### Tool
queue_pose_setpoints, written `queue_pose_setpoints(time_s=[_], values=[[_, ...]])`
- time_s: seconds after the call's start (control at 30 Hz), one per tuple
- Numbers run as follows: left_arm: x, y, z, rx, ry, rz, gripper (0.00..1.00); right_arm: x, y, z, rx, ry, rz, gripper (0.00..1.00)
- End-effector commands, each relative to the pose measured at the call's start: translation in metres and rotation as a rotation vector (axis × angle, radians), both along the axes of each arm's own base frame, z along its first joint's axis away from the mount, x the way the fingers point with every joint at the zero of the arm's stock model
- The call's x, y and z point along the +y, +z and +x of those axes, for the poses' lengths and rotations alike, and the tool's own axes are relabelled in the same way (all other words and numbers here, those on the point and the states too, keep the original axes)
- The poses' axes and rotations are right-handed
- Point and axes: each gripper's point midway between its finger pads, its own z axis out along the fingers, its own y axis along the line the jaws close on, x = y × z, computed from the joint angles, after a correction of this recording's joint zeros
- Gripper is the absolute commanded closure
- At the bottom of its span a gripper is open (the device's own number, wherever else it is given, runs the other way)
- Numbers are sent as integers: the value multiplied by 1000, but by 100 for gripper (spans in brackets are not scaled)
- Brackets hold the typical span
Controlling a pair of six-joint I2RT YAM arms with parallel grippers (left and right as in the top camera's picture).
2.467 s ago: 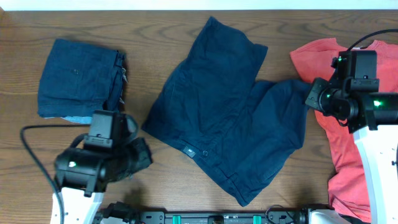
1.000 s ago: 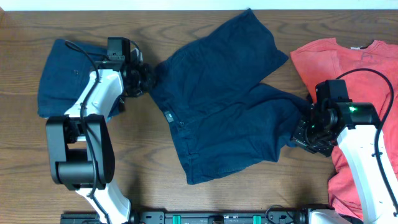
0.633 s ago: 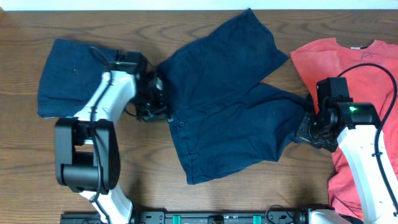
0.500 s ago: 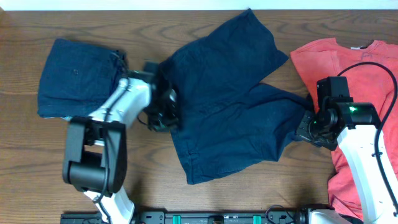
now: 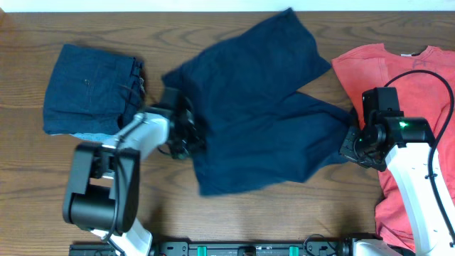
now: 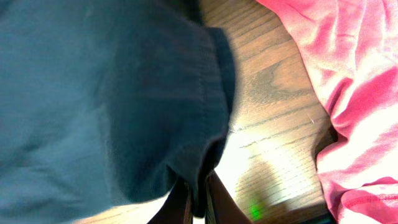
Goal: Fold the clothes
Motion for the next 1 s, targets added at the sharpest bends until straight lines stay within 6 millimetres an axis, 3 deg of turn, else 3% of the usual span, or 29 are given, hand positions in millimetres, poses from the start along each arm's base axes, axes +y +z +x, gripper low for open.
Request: queue_pose_setpoints(time_s=[0.0,0.17,0.27,0.37,0.47,0.67,0.77,0.97], values=[[80,-25,30,-89,21,307,94,-3,0,0,2,39,-23,93],[96,1,68,-199,-16,319,94,-1,0,1,-1,95,-16,93],[95,13,75,-201,-23,319,94,9,0,5,-15,161,30,93],[93,23,68,-151,-32,306,92,14,0,4,-16,178,57,93],[84,40,51,-82,-73,253,87,14,0,4,-15,178,58,87],[75,62,2,79,-95,189,59,20,0,3,-14,182,90,71],[76,56,-22,167,-103,188,53,24,0,3,-16,178,118,69],[73,27,-67,300,-98,163,53,25,0,2,-12,157,125,67]])
